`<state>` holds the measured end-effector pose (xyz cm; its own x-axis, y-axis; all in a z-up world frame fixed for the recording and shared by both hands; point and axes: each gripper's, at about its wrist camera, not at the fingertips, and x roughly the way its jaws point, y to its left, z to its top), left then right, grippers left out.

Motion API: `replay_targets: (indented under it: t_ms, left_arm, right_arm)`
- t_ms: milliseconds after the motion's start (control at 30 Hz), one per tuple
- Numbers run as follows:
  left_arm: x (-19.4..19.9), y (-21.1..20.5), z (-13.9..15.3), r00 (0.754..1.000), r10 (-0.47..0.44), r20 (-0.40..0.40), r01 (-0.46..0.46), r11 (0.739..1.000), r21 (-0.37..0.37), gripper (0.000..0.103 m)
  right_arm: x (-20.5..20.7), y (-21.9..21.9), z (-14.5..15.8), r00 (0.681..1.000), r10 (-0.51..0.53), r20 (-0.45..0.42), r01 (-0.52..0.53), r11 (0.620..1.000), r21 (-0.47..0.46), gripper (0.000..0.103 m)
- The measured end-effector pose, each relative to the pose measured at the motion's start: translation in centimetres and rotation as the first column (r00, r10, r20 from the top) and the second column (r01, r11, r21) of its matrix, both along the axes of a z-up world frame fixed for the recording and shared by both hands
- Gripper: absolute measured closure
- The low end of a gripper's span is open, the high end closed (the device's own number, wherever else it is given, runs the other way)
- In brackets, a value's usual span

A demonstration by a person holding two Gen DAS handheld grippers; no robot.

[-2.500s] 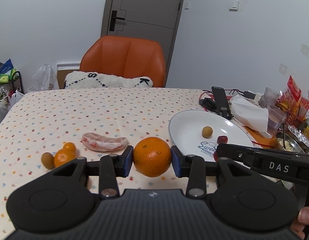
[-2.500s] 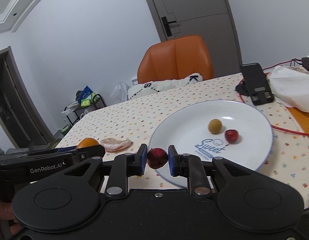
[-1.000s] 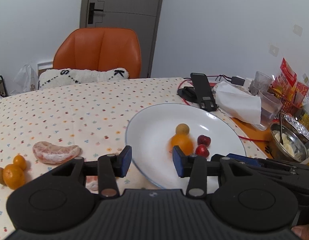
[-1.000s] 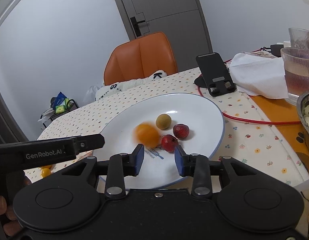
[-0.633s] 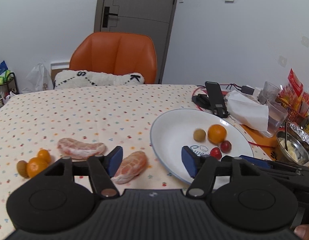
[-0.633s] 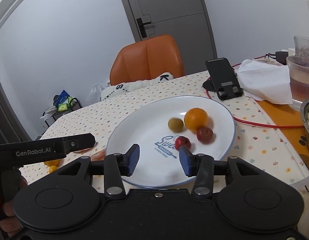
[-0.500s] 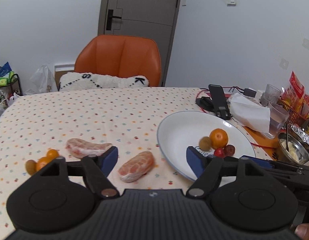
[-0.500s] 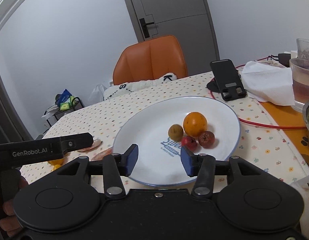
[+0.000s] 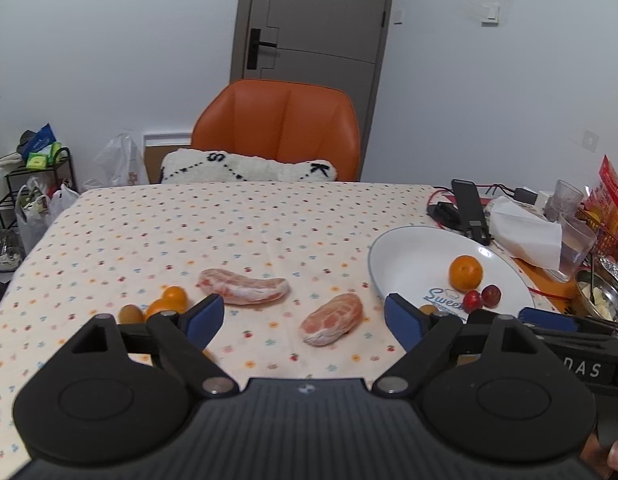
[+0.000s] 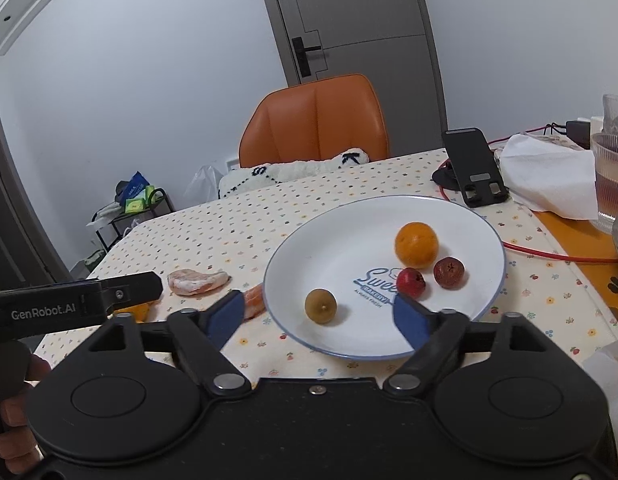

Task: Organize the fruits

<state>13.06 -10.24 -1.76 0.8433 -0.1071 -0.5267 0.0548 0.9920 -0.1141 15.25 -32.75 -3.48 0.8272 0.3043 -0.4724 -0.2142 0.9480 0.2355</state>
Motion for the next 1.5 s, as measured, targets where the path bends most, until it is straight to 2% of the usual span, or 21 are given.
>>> replay_targets:
  t_ms: [167,267,1500]
  left_arm:
    - [-0.9,1.2,0.0,1.0,0.021,0.0,-0.021,1.0,-0.002,0.015]
    - [-1.4,1.9,0.0,0.999,0.034,-0.001,-0.034,0.999,-0.001,0.014]
    - [-5.1,11.0,-1.4,0.983,0.18,-0.023,-0.181,0.982,-0.048,0.013]
  right_arm:
    - [-0.5,0.9,0.4,1.0,0.004,0.011,-0.004,1.0,-0.006,0.003]
    - [-0.8,1.4,0.5,1.0,0.005,0.026,-0.004,1.0,-0.017,0.0]
    - [-0.8,9.4,-0.2,0.986,0.167,-0.026,-0.167,0.986,-0.013,0.0]
